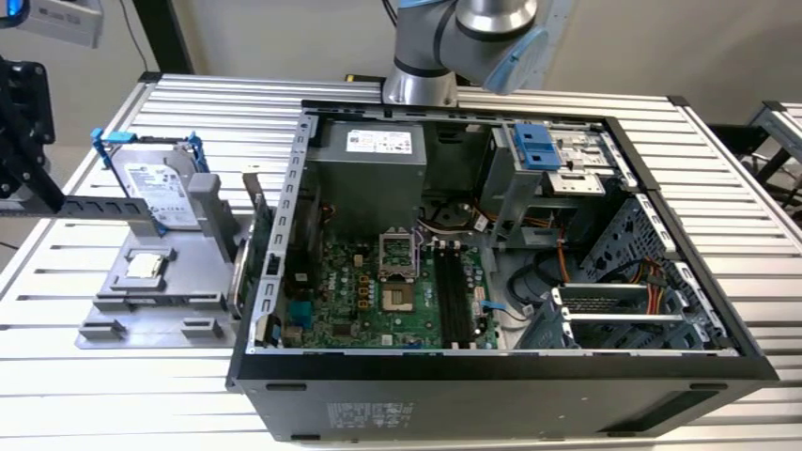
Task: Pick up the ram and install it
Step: 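Pick up the ram and move it above insertion slot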
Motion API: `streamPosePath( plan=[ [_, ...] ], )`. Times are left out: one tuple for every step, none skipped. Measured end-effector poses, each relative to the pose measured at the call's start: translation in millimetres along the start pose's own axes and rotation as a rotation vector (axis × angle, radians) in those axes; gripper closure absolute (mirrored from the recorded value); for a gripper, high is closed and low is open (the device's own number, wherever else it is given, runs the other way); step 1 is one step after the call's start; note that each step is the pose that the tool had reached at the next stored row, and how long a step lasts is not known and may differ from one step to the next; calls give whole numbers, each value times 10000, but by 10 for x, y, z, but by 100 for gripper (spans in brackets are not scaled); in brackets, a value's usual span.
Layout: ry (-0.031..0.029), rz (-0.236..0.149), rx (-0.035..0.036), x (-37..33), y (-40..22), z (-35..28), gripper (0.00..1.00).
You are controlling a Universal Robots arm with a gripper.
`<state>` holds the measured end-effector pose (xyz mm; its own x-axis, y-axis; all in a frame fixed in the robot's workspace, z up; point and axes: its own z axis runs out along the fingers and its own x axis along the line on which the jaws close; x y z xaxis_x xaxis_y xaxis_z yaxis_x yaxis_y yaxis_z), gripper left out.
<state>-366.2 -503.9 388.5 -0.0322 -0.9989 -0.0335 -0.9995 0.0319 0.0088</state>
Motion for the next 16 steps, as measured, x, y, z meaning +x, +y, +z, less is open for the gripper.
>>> streamPosePath(
  plan=[
    [1,0,-1,-1,0,-24,100],
    [1,0,-1,-2,0,-45,100],
    [0,0,0,-4,1,-67,100],
    [0,0,0,-5,1,-91,100],
    [0,-2,0,-6,1,-115,100],
    [0,-4,-1,-7,1,-133,100],
    [0,-5,-1,-7,2,-144,100],
    [-1,-6,3,-7,2,-147,100],
    [-2,-6,4,-7,2,-147,100],
    [-2,-6,5,-7,2,-147,100],
    [-1,-6,5,-8,2,-147,100],
    [0,-6,4,-8,1,-148,100],
    [0,-6,3,-8,1,-149,100],
    [0,-6,3,-8,2,-149,100],
    [0,-6,3,-8,1,-149,100],
    [1,-6,3,-8,1,-150,100]
  ],
)
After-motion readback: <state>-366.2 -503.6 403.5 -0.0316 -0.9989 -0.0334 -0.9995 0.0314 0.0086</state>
